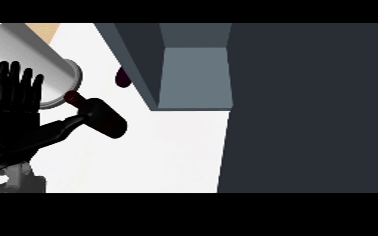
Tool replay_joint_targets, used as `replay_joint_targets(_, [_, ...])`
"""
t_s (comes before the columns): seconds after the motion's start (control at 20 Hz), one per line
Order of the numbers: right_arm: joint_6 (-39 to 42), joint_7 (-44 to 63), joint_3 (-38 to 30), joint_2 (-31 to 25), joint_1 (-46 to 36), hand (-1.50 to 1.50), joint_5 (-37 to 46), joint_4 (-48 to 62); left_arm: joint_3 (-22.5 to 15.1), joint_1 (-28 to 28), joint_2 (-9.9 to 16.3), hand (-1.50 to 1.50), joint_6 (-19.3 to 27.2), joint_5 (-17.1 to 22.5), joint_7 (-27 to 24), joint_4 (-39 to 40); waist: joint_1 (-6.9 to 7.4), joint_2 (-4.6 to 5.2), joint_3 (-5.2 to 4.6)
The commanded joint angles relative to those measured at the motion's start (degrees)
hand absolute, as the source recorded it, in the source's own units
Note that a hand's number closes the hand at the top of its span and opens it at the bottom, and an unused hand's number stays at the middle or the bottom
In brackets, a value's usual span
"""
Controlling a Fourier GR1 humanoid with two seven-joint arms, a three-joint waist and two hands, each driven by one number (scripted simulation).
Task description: Pick up the wine, place it into the cabinet and close the cabinet
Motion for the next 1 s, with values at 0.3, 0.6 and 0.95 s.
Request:
replay_joint_targets(0.3, [-1.70, 4.68, 0.84, 0.86, -1.28, -1.50, -0.21, -5.13, 2.68, -3.83, 0.09, -1.50, -5.39, 1.73, -10.48, 20.55, -0.13, 0.05, -0.01])
replay_joint_targets(0.6, [1.67, 2.67, -3.74, -0.62, 2.73, -1.50, -6.27, -7.21, 5.89, -2.81, 1.28, -1.50, -11.62, 4.00, -19.76, 32.45, -0.37, 0.07, 0.01])
replay_joint_targets(0.95, [0.40, 0.79, 1.48, 2.68, 2.54, -1.50, 0.07, -6.03, 6.85, -4.01, 1.78, -1.50, -17.43, 3.53, -31.07, 47.18, -0.41, 0.09, -0.04])
